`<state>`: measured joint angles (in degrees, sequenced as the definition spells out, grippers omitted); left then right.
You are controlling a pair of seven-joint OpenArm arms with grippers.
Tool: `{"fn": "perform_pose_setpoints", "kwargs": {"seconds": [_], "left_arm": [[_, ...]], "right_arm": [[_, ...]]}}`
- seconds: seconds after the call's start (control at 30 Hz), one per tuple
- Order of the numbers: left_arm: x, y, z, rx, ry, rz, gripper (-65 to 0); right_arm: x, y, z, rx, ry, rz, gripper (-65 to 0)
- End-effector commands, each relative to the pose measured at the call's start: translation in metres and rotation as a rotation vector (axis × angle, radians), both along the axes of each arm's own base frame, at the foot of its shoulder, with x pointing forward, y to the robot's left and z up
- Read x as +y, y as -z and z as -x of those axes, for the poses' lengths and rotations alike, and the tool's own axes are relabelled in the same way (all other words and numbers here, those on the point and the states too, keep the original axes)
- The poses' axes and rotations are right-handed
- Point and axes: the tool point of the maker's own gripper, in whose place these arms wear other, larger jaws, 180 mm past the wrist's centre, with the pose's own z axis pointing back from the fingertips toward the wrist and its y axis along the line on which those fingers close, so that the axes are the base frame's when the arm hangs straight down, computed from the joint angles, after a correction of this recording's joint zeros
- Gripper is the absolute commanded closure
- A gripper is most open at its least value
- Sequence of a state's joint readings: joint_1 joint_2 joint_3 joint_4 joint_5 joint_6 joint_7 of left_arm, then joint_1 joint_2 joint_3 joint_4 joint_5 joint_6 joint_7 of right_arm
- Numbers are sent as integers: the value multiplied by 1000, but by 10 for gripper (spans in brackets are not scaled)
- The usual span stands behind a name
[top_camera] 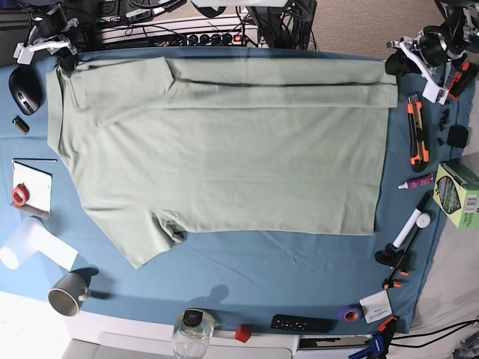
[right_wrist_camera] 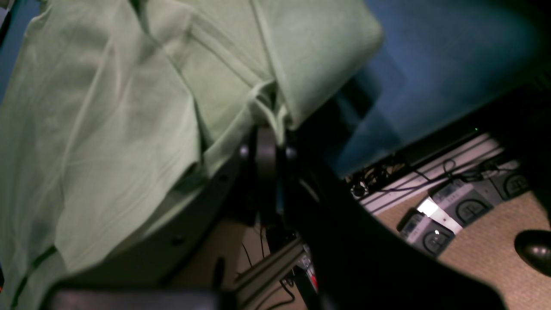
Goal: Fold the T-shirt properly
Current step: 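Pull the shirt edge with both grippers to straighten it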
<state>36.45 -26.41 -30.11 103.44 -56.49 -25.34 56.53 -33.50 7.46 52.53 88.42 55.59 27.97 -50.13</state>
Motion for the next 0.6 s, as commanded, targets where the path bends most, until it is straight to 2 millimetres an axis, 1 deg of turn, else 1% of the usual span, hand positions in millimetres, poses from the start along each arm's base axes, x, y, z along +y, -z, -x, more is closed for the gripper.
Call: {"fn": "perform_pose_setpoints", "kwargs": {"seconds": [0.0,0.2,0.57], "left_arm": [[4,-7,-2,-19,8,-6,0],[3,-8,-3,-22,6,-2,0],[3,-8,-3,-23,6,-2,0]], "right_arm": [[-6,13,29,145,5,12,0],[-19,6,43,153,36,31,0],[-21,2,41,132,47,31,0]]}}
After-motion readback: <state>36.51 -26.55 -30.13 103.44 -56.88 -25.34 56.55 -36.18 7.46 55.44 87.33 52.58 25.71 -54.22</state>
